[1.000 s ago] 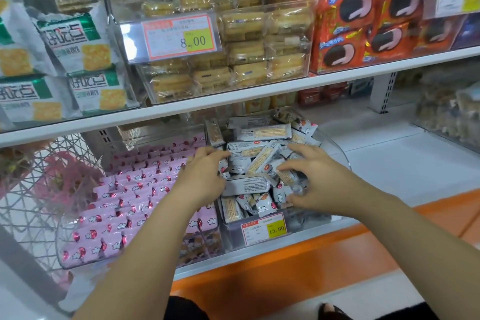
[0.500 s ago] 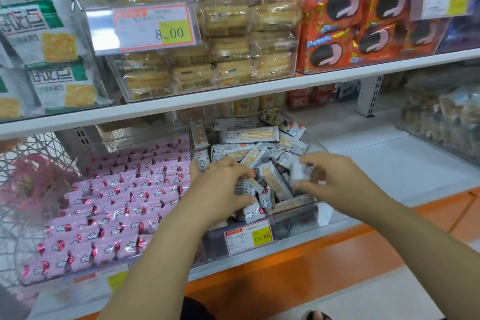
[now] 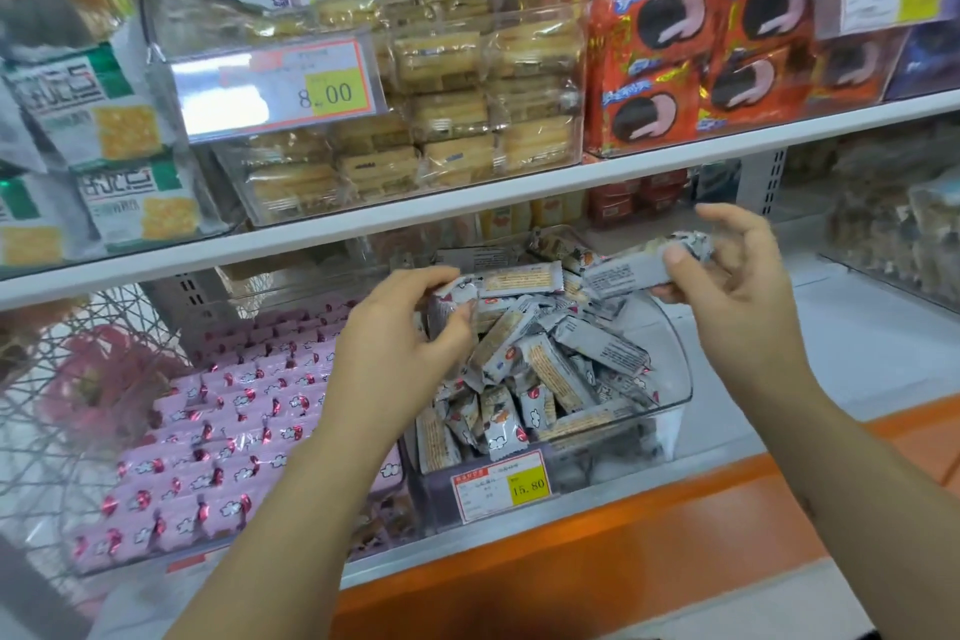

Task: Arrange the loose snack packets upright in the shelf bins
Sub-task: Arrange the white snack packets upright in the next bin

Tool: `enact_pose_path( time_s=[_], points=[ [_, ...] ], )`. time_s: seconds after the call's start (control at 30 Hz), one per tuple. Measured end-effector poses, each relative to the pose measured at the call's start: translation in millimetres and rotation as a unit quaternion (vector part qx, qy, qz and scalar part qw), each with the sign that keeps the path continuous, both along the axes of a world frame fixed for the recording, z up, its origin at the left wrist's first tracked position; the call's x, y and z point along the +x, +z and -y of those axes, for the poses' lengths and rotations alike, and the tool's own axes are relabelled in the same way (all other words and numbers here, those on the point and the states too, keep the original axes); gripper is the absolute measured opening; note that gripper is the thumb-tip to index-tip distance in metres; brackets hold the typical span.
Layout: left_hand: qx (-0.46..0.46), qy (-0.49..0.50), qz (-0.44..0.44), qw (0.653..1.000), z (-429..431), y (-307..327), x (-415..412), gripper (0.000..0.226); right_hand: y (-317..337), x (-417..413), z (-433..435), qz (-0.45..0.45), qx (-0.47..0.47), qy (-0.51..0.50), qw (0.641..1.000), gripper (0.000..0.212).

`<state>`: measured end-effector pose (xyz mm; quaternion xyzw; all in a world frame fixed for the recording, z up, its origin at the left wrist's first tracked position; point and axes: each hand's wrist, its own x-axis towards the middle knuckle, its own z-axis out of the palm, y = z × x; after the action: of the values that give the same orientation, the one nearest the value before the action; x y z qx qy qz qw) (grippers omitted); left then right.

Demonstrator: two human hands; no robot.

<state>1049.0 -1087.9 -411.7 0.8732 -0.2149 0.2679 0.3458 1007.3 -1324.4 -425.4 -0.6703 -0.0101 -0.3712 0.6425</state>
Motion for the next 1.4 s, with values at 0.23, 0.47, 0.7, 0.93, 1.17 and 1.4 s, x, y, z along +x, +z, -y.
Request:
enact_pose_path(
  time_s=[0.23,0.47,0.7,0.93,1.17,1.4],
  points=[
    [-0.100,-0.005,0.107,0.989,3,-12,5,0.034,-13,35,-24,-0.051,-0.107,0.012,0.993,0.021],
    [-0.121,-0.030,0.159,0.979,-5,-26,18,0.034,-9,88,-32,-0.167,-0.339,-0.080,0.922,0.025],
    [-0.109,-0.031,0.138,0.984,-18,-32,23,0.051,-15,77,-27,-0.185,-0.368,-0.080,0.908,0.042],
    [0.032,0.002,0.055,0.998,-15,-26,45,0.043,-14,54,-24,-0.159,-0.335,-0.051,0.927,0.029],
    [0.244,0.029,-0.123,0.961,-9,-15,68,0.047,-16,51,-24,-0.163,-0.350,-0.022,0.922,0.026],
    [0.205,0.017,-0.130,0.970,-16,-13,53,0.042,-13,45,-22,-0.146,-0.356,-0.012,0.923,0.024]
  ],
)
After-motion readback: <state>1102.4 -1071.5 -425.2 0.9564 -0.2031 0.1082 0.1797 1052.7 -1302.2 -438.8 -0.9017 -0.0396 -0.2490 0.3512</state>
